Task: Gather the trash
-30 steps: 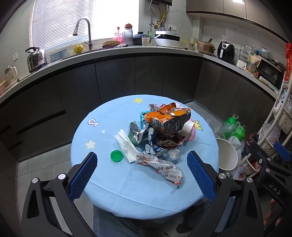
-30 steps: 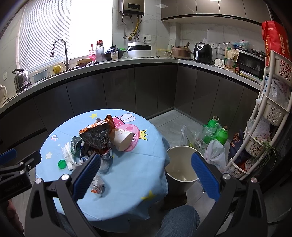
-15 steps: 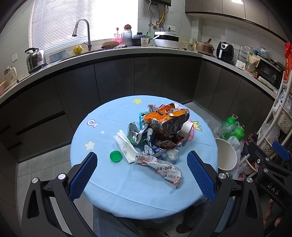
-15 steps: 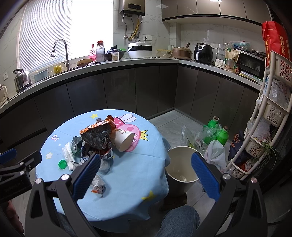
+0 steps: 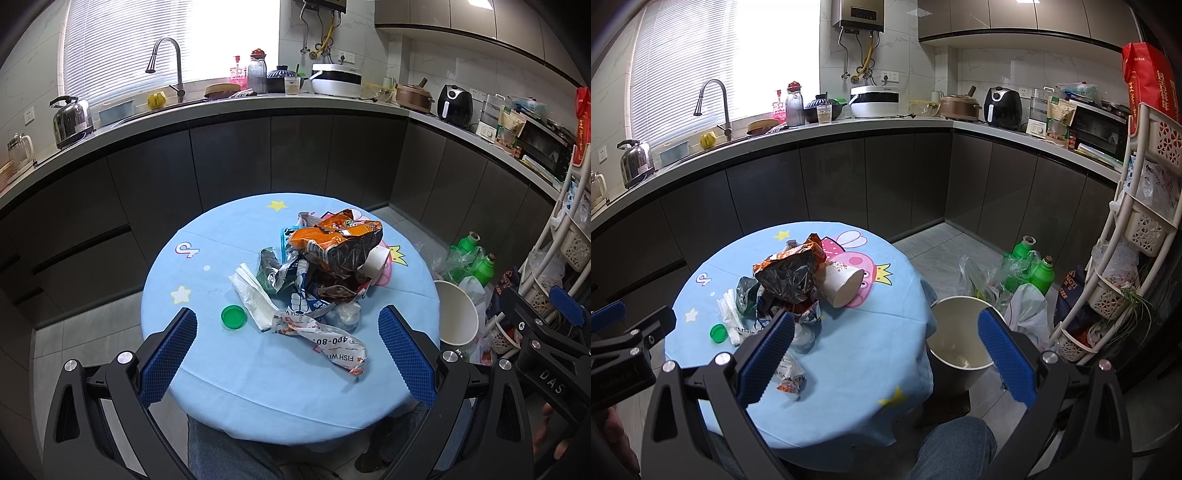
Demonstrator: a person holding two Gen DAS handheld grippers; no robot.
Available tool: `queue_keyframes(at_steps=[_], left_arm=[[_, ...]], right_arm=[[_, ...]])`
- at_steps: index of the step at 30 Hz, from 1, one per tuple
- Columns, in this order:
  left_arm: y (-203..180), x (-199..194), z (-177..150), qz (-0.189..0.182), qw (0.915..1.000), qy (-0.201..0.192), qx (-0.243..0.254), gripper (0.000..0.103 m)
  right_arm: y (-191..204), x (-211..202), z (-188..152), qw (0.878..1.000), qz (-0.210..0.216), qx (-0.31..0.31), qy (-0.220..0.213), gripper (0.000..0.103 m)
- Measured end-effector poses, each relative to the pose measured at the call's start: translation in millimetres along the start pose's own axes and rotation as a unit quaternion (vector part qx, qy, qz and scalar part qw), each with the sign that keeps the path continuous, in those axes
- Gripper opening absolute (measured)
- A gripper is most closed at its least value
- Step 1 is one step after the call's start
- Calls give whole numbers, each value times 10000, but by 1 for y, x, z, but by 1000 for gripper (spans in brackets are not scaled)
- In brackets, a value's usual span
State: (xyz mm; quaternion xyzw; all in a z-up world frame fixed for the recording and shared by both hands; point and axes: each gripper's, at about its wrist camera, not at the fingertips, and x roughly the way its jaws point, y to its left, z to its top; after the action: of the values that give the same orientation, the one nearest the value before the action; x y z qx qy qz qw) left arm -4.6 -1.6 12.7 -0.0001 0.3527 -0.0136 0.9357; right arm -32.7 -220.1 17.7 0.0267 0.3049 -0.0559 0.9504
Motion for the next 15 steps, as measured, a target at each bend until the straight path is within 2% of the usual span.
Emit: queue_keyframes(at_steps=[15], left_arm=[[0, 0, 1, -10, 10000, -4, -15, 94]], right_arm=[[1, 0, 0, 10000, 8, -9, 0, 100]])
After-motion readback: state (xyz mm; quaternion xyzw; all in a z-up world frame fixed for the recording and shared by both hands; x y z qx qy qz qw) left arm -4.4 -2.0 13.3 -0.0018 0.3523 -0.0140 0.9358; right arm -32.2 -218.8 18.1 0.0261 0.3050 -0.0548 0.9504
